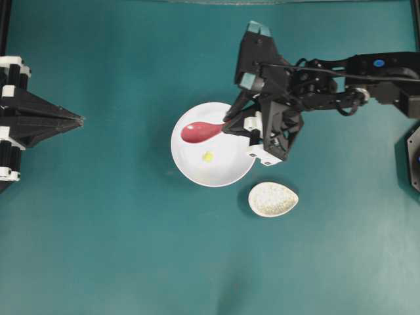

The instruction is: Scoop the yellow hexagonal prism block from the bowl with a spoon using the right arm.

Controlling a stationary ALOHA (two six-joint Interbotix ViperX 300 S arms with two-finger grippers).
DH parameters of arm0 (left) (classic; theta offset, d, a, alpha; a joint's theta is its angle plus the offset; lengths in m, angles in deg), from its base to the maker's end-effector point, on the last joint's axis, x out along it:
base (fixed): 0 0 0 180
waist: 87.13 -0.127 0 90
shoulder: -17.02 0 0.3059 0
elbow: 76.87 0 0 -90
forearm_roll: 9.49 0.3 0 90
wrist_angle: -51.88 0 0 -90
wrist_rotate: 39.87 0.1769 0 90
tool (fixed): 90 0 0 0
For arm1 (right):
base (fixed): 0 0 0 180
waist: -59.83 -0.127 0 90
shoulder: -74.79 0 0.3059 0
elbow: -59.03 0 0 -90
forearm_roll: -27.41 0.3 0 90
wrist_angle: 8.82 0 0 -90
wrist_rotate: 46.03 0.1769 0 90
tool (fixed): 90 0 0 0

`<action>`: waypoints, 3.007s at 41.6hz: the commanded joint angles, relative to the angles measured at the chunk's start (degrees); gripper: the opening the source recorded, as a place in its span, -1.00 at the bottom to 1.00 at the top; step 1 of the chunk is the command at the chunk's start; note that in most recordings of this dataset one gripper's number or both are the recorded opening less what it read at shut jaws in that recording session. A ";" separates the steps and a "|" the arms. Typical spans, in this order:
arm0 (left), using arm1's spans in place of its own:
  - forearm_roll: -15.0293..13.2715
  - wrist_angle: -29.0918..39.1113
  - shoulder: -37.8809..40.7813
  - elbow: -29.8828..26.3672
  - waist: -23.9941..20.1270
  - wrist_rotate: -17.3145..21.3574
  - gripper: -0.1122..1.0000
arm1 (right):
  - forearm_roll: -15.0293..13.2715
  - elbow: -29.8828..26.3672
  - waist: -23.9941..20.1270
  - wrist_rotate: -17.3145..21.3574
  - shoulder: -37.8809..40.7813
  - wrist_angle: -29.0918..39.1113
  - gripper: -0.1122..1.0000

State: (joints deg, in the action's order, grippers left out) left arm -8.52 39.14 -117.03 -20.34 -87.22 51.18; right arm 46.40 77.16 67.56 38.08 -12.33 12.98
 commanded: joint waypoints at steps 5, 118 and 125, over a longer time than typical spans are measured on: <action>0.18 -0.26 0.26 -0.70 0.00 0.09 -0.80 | 0.09 0.44 -0.09 1.23 -2.29 2.64 -0.36; 0.18 0.00 0.62 -0.70 0.00 -0.53 -0.80 | -6.50 -9.14 -0.70 1.14 12.48 4.92 -0.36; 0.18 0.00 0.62 -0.70 0.00 -0.70 -0.80 | -6.50 -8.79 -0.79 1.14 12.30 4.75 -0.36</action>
State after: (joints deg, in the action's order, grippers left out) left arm -8.52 39.75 -116.86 -20.34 -87.22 50.57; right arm 39.98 68.99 66.86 39.14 2.09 18.34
